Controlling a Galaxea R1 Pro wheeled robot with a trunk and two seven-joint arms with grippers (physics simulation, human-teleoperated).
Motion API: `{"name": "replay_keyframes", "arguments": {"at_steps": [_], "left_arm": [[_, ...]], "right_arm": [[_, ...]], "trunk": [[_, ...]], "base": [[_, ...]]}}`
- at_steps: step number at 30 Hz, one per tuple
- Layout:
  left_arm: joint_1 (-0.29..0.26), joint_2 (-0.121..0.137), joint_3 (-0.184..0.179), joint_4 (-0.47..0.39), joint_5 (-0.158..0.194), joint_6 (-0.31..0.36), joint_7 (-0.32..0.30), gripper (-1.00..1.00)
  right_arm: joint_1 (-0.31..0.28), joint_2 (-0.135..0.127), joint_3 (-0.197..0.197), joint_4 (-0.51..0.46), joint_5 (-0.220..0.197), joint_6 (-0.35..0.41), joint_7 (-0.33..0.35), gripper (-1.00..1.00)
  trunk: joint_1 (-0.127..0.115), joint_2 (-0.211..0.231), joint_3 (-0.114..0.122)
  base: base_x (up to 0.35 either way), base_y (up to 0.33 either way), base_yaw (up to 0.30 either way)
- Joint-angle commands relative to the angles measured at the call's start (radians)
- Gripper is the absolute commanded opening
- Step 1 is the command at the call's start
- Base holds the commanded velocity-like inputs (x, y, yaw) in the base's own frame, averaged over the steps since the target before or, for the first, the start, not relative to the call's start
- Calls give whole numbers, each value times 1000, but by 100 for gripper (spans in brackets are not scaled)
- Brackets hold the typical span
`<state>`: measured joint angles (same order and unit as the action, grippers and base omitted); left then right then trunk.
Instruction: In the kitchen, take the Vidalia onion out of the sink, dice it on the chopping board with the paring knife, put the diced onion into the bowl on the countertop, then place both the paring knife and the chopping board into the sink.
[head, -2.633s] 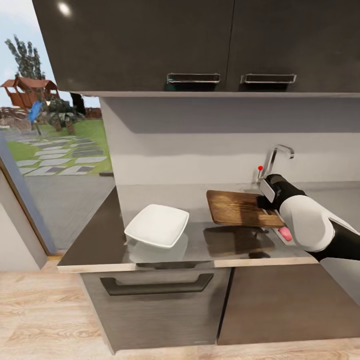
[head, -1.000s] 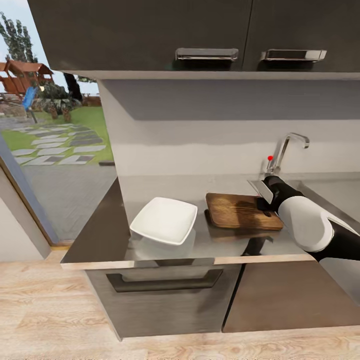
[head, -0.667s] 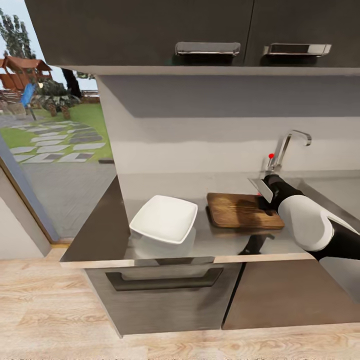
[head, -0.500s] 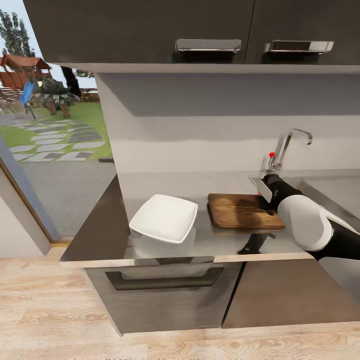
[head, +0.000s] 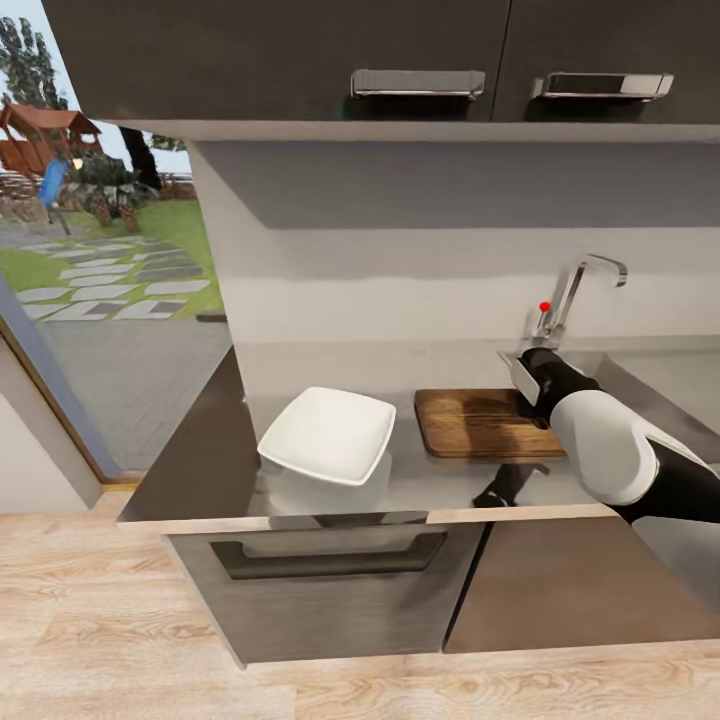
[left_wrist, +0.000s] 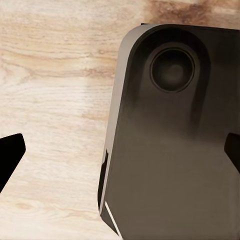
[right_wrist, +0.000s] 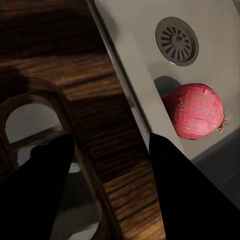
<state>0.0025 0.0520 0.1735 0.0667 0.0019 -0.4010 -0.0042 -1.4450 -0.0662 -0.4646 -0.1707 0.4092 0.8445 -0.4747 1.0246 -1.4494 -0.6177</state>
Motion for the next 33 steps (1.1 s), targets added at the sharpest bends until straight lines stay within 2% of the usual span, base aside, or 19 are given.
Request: {"name": "replay_keyframes", "arguments": {"at_steps": [1, 19, 33], "left_arm": [[-1, 0, 3, 2, 0, -5, 0, 100], [-1, 0, 3, 2, 0, -5, 0, 100], [-1, 0, 3, 2, 0, -5, 0, 100]], "right_arm": [[0, 2, -34, 12, -14, -7, -1, -100], [0, 4, -34, 11, -15, -7, -1, -100], [0, 18, -34, 11, -15, -7, -1, -100]], "trunk": [[0, 0, -1], [0, 0, -1], [0, 0, -1]], "base": [[0, 0, 0], [0, 0, 0], [0, 0, 0]]}}
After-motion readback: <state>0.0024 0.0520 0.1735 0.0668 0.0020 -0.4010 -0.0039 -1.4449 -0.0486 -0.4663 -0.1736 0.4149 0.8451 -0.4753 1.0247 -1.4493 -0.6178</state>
